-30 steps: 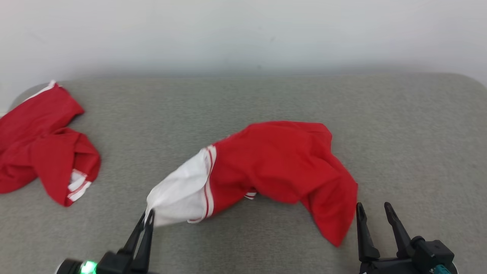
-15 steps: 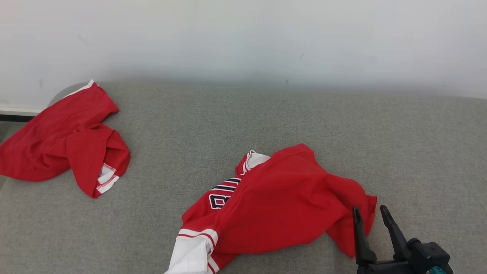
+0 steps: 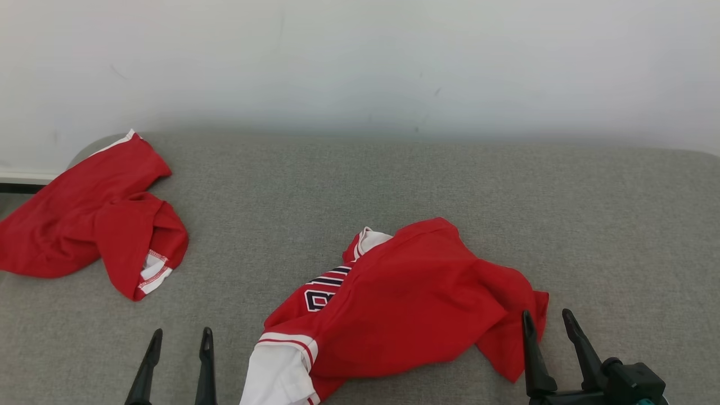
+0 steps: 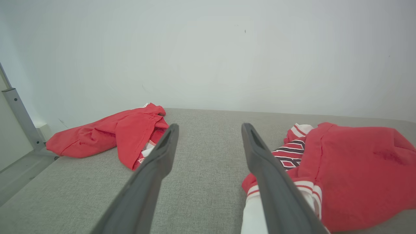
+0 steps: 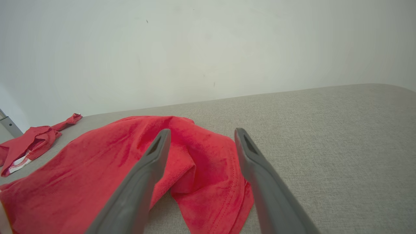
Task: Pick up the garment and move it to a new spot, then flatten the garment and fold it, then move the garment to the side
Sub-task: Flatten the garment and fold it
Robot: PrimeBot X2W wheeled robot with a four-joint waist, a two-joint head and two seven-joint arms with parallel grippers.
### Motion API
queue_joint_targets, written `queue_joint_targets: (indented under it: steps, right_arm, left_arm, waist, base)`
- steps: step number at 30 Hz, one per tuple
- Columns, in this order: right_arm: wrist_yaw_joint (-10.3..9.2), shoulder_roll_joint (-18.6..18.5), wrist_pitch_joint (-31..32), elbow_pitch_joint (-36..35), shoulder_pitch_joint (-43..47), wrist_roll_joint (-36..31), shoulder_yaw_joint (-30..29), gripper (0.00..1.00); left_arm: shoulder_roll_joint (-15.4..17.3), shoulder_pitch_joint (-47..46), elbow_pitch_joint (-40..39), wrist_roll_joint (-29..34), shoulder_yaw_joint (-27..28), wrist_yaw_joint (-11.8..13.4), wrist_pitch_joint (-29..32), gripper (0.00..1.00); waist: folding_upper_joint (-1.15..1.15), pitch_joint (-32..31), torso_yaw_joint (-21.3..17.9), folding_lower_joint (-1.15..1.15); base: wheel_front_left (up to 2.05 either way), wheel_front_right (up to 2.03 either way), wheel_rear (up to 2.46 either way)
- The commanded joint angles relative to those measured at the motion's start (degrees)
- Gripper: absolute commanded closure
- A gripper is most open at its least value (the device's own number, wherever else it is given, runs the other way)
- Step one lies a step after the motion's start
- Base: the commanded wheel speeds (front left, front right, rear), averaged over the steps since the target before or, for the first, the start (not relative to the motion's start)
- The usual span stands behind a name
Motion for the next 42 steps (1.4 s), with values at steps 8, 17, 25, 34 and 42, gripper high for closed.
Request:
queue_joint_targets:
  steps: [8,17,25,34,42]
  right_arm:
    - [-0.13,0.02,-0.03,1.4,-1.7,-1.4,0.65,0.0]
    - [-0.13,-3.15,6.26,9.9,-17.76,-4.75,2.91,0.0]
    - [-0.13,-7.99,15.59,23.92,-33.78,-3.53,6.99,0.0]
    - [-0.13,-11.23,21.47,41.83,-43.32,-1.6,11.29,0.0]
    - [-0.13,-11.77,21.95,52.6,-46.63,-0.56,12.05,0.0]
  left_arm:
    - [-1.66,-1.11,0.24,1.17,3.12,1.79,-0.18,0.0]
    - [-2.83,-3.46,1.3,1.38,3.9,1.35,-0.19,0.0]
    - [-3.36,-5.55,2.95,0.79,1.93,0.95,-0.19,0.0]
    - [-3.5,-8.1,4.85,-0.78,-0.17,0.79,-0.19,0.0]
    - [-3.5,-9.82,5.74,-2.05,-1.4,1.21,-0.19,0.0]
  waist:
    - [0.0,0.22,-1.49,0.01]
    - [0.0,2.1,1.76,0.01]
    - [0.0,4.29,6.53,0.01]
    - [0.0,6.7,10.89,0.01]
    - [0.0,8.15,12.82,0.01]
  base:
    - [0.0,0.0,0.0]
    - [0.0,0.0,0.0]
    - [0.0,0.0,0.0]
    - [0.0,0.0,0.0]
    - [0.0,0.0,0.0]
